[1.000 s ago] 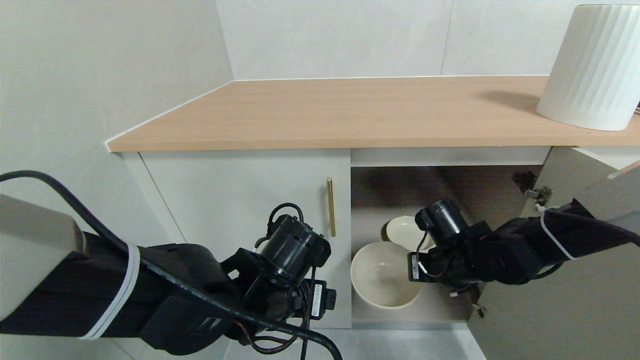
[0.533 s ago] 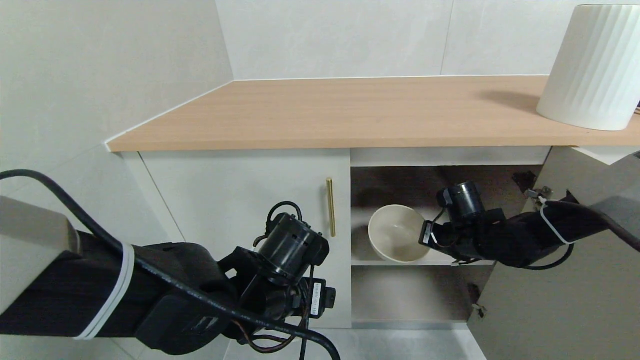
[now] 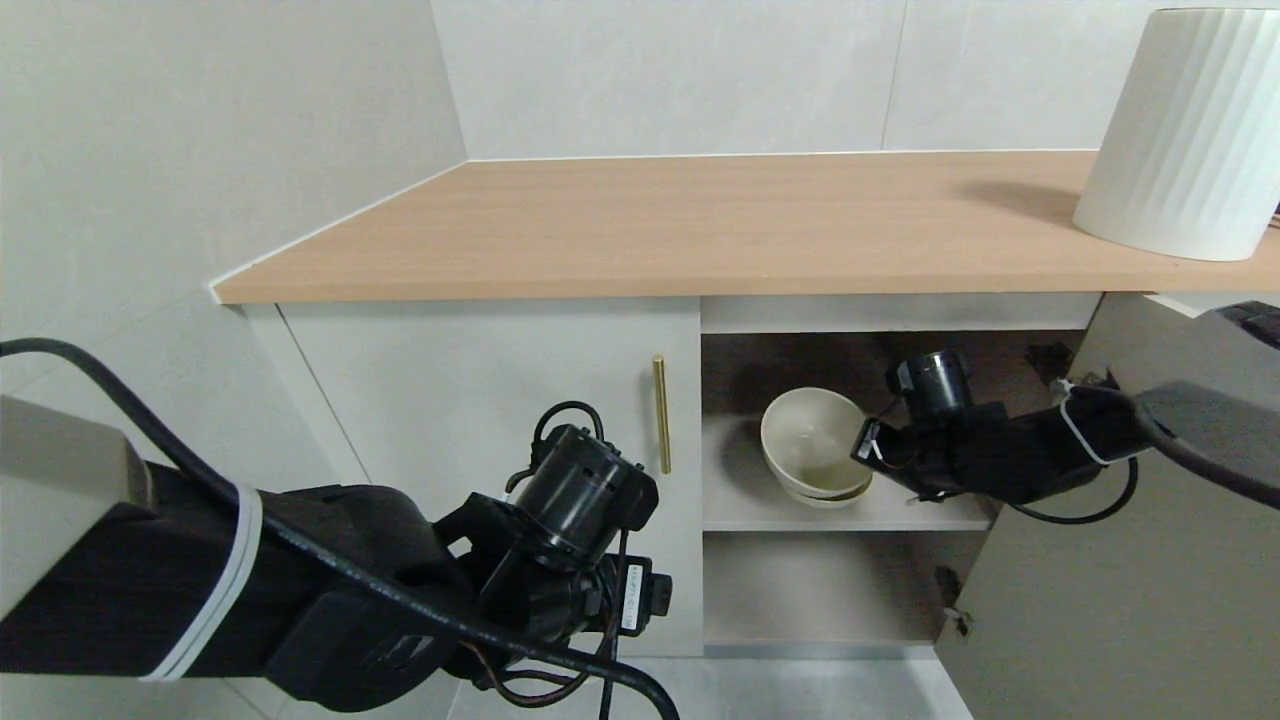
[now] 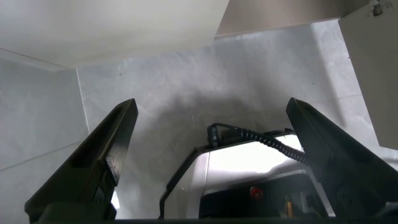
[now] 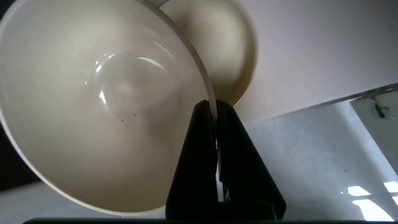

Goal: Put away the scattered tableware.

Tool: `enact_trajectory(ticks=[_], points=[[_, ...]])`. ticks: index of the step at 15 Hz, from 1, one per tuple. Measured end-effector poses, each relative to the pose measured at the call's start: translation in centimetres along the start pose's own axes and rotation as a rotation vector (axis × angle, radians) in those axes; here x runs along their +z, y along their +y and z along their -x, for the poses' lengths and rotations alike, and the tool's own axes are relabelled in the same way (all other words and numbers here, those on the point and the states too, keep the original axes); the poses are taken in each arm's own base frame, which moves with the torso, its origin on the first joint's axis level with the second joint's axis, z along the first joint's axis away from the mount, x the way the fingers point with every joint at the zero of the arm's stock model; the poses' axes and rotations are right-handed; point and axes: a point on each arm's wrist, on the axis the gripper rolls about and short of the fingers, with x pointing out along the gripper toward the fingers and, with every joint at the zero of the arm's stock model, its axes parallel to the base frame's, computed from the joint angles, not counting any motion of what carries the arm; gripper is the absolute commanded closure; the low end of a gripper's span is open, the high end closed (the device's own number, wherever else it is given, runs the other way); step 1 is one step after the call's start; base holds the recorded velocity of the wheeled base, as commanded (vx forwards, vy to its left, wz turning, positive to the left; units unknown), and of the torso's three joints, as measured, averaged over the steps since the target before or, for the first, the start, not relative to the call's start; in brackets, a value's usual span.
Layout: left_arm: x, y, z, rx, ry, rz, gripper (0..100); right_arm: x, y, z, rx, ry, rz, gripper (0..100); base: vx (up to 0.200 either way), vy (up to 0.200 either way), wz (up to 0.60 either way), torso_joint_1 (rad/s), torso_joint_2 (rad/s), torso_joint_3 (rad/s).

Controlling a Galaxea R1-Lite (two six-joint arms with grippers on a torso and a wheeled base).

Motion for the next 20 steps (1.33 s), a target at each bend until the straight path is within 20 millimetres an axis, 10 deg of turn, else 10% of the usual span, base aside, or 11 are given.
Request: enact_trajectory(ticks=[16, 17, 20], points=[[0.0, 0.0, 0.0, 0.000, 0.001, 0.000, 0, 0.2, -1.6, -4.3, -0.086, -0.032, -0.022, 100, 0.000, 0.000, 0.00, 0.000, 0.00, 0.000], [0.0, 0.0, 0.0, 0.000, 0.001, 0.000, 0, 0.1, -1.6, -4.3, -0.087, -0.030, -0.022, 0, 0.000, 0.000, 0.00, 0.000, 0.00, 0.000], [0.0, 0.0, -0.1, 0.000, 0.002, 0.000, 0, 0.1, -1.7, -4.4, -0.088, -0.030, -0.022, 0, 0.000, 0.000, 0.00, 0.000, 0.00, 0.000]])
